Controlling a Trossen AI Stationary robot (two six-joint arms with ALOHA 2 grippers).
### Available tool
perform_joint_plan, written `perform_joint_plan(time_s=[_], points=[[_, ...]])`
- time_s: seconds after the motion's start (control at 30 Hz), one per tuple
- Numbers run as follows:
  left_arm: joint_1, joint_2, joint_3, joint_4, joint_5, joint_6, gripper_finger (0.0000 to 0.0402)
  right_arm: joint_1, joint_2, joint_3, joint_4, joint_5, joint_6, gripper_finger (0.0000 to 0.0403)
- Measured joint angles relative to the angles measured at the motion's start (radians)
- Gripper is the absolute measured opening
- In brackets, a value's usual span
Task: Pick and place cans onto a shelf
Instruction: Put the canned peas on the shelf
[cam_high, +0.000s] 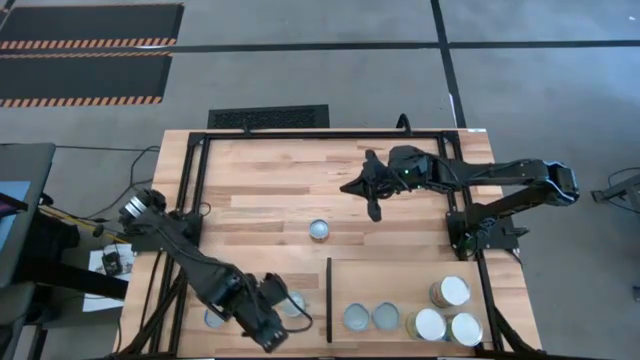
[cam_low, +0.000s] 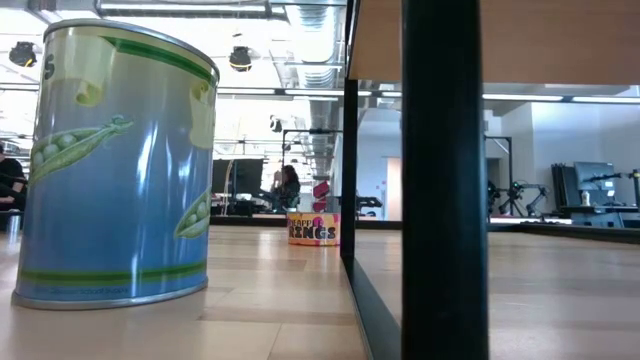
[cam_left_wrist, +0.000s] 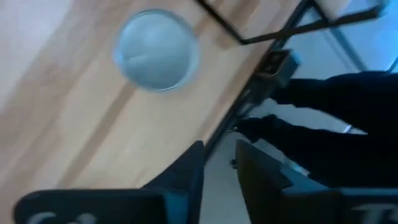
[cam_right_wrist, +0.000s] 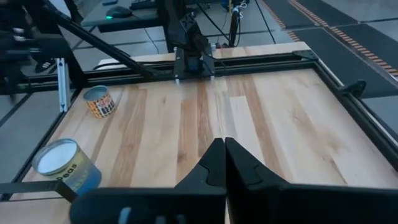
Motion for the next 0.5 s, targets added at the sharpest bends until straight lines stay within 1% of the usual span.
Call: perform_joint_plan(time_s=[0.13, 0.27, 0.5], points=[[0.007, 0.072, 0.114, 0.001, -0.001, -0.040, 0.0121, 0.000, 0.000, 0.000, 0.000, -0.002, -0.033, 0.0007], [0.012, 0.136, 0.209, 0.007, 0.005, -0.053, 0.0156, 0.002, 0.000, 0.000, 0.000, -0.004, -0.073, 0.0007], [0.035, 0.247, 0.305, -0.001, 0.029, -0.039, 0.0198, 0.002, 0.000, 0.000, 0.000, -0.004, -0.091, 0.0007]])
